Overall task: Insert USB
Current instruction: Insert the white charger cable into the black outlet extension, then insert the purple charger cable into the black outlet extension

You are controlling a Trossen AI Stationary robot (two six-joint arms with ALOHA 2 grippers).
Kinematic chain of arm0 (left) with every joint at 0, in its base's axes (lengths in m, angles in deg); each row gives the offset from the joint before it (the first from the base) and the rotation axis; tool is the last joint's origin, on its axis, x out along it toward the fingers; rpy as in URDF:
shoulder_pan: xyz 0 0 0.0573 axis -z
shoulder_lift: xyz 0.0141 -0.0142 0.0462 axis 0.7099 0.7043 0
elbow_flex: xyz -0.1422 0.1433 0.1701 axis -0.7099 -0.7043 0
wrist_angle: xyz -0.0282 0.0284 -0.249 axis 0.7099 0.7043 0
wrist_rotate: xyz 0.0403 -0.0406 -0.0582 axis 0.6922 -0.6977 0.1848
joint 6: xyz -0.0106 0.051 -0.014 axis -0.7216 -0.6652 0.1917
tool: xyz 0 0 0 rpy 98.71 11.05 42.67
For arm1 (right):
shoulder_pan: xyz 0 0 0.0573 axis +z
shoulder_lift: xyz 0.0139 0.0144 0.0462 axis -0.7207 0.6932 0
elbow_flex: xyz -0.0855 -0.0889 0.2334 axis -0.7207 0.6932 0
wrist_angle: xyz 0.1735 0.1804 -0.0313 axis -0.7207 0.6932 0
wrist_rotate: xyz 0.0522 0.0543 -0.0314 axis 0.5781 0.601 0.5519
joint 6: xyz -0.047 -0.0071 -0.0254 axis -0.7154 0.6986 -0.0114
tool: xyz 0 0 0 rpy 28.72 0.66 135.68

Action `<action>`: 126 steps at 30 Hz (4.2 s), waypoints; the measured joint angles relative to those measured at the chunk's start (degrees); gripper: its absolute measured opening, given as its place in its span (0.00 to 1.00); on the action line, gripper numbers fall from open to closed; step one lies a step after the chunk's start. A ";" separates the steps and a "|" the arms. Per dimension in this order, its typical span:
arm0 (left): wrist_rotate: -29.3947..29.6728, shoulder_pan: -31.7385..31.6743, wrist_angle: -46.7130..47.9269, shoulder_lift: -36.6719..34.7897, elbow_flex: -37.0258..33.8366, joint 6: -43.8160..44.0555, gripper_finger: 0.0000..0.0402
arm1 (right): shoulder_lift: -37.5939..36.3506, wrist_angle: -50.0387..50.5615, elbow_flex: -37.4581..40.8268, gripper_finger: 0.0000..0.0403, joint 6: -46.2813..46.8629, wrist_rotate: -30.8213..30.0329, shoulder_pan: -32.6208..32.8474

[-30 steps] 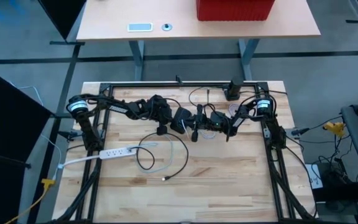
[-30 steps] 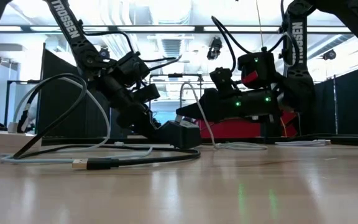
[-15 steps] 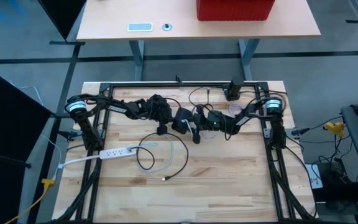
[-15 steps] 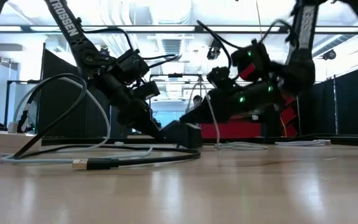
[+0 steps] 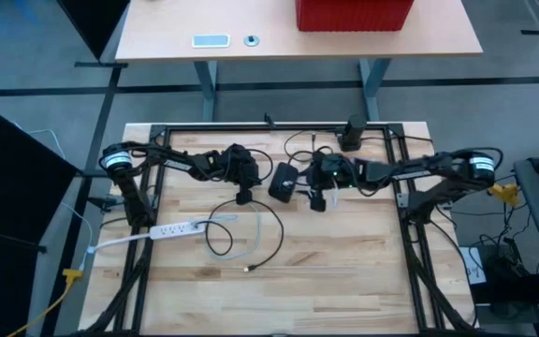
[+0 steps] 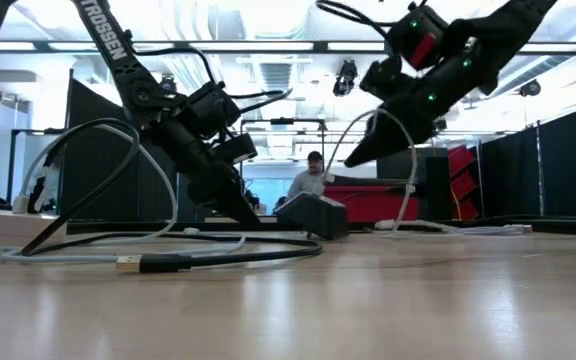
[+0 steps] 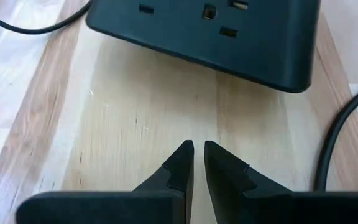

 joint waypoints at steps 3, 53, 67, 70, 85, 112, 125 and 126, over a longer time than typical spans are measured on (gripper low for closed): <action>0.00 0.36 -1.09 0.00 -0.04 -0.05 0.07 | 0.98 3.18 0.00 0.59 -0.98 -3.59 -1.68; 0.63 1.49 1.66 -0.22 -0.04 -1.49 0.07 | 12.63 20.07 -15.02 0.68 -11.44 -3.61 -5.96; 0.59 1.49 1.95 -0.20 -0.04 -1.25 0.07 | 9.25 27.79 -15.02 0.62 -17.39 -15.58 -6.12; 0.57 1.49 2.26 -0.15 -0.04 -1.25 0.07 | 6.95 35.78 -14.99 0.61 -10.12 -18.09 -8.18; 0.36 1.77 2.24 -0.15 -0.04 -0.16 0.07 | 4.85 57.13 -13.21 0.45 30.75 -18.81 -22.57; -2.49 1.93 2.50 -2.65 -0.04 1.34 0.07 | 4.89 49.90 -0.44 0.01 34.24 -15.34 -11.05; 2.92 4.44 -3.54 -22.23 0.12 7.94 0.07 | 0.76 51.03 -1.72 0.00 44.85 -9.95 12.57; 3.99 4.99 -3.57 -23.54 0.13 7.99 0.07 | -0.52 51.16 -2.13 0.00 45.60 -9.54 14.25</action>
